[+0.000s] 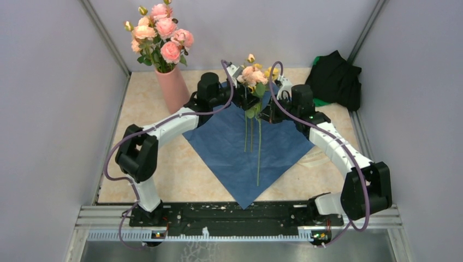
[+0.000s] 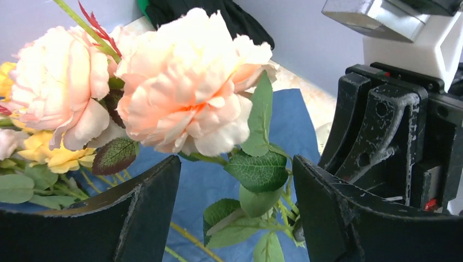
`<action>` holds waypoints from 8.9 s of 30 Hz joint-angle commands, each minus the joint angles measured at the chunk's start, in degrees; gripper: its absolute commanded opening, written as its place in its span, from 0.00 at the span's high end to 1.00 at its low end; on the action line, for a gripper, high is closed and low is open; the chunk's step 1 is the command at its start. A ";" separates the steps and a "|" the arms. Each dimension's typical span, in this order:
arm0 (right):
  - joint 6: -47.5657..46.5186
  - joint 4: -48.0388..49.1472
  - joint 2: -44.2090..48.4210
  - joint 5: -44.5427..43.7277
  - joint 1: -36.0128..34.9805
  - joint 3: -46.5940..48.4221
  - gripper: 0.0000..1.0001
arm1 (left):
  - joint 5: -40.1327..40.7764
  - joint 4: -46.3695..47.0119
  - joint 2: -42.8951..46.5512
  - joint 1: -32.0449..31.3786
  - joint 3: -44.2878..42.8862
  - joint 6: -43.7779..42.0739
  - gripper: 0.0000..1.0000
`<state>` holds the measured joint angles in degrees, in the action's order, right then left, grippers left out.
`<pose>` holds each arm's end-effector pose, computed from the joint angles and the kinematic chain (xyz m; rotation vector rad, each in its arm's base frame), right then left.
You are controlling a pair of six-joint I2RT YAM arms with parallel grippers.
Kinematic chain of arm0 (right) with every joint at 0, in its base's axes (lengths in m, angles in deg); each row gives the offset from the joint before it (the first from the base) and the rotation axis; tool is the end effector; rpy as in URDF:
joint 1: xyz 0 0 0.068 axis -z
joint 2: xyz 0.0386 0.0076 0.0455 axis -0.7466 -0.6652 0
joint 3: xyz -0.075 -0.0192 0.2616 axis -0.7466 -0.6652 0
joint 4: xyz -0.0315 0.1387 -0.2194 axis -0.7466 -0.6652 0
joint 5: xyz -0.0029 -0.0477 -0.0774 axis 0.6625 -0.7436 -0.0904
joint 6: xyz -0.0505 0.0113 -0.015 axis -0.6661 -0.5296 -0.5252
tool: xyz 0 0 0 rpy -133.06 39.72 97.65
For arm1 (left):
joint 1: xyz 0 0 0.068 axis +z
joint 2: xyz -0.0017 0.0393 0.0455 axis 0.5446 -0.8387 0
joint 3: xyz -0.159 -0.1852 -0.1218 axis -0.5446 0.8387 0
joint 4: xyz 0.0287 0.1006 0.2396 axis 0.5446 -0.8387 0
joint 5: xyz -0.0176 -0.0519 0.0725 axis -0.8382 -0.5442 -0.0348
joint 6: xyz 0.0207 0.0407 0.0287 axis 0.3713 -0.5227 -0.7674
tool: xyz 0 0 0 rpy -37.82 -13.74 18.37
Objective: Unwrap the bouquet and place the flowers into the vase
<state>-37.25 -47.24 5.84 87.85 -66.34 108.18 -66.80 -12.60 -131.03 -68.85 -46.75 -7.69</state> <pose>0.2811 0.1100 0.2958 -0.3406 2.0949 0.9105 0.3419 -0.2670 0.3065 0.7345 1.5849 -0.9973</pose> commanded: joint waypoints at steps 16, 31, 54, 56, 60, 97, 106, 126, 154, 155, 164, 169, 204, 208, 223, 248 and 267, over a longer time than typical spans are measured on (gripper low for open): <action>-1.79 -0.25 3.97 -1.02 -0.81 2.73 1.00 | -10.55 14.08 -3.57 0.42 4.49 15.82 0.38; -2.27 -1.45 5.13 -1.72 -0.77 2.50 0.95 | -10.37 16.17 -3.15 0.34 4.99 17.08 1.00; -3.41 -6.07 18.60 -14.80 -0.68 1.08 0.44 | 17.37 -7.13 19.38 0.66 -5.93 0.90 1.00; -3.01 -4.86 17.86 -14.37 -0.59 -0.14 0.44 | 22.54 -7.64 22.76 0.62 -5.22 -2.72 1.00; -2.21 -2.77 15.97 -14.03 -0.59 -2.03 0.44 | 34.22 -8.42 28.35 0.69 -4.69 -12.32 1.00; 0.75 2.34 8.48 -13.42 -0.52 -6.03 0.45 | 48.80 -5.88 25.68 21.03 -21.83 -27.53 1.00; -0.03 1.69 8.32 -14.49 -0.50 -5.89 0.46 | 46.02 -6.02 24.66 24.21 -22.63 -22.47 1.00; 1.12 4.23 8.44 -14.20 -0.50 -9.55 0.46 | 44.41 -4.39 25.75 28.23 -17.01 -15.89 1.00; 0.83 5.12 8.66 -14.20 -0.35 -12.45 0.46 | 40.49 -0.41 20.60 31.55 -2.06 -0.92 1.00; 0.81 5.11 8.72 -14.13 -0.37 -12.45 0.46 | 40.60 -0.30 20.59 31.55 -1.59 -1.00 1.00; 0.81 5.07 8.54 -13.88 -0.33 -12.62 0.46 | 40.80 0.26 19.52 31.55 1.21 -0.05 1.00; 0.79 4.78 8.75 -14.11 -0.33 -12.89 0.46 | 39.88 0.35 18.30 31.55 1.69 0.81 1.00; 0.94 6.09 7.19 -12.97 -0.33 -13.68 0.46 | 41.34 -6.16 27.06 31.46 6.55 2.62 0.11; 0.95 6.17 7.21 -12.91 -0.33 -13.77 0.46 | 41.53 -6.16 29.04 31.46 8.83 3.01 0.11; 1.16 6.79 6.77 -12.53 -0.33 -14.24 0.46 | 38.32 -6.04 31.07 30.56 14.18 5.95 0.11; 1.30 7.55 5.97 -11.59 -0.35 -13.84 0.46 | 35.94 -12.47 27.20 10.07 22.27 -0.14 0.13; 0.50 4.36 10.64 -14.46 0.01 -13.92 0.46 | 30.28 -47.20 -14.27 -0.38 -25.57 12.25 0.28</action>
<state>-36.50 -43.30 12.88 74.62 -66.61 93.82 -35.59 -49.10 -138.57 -65.66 -64.50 4.49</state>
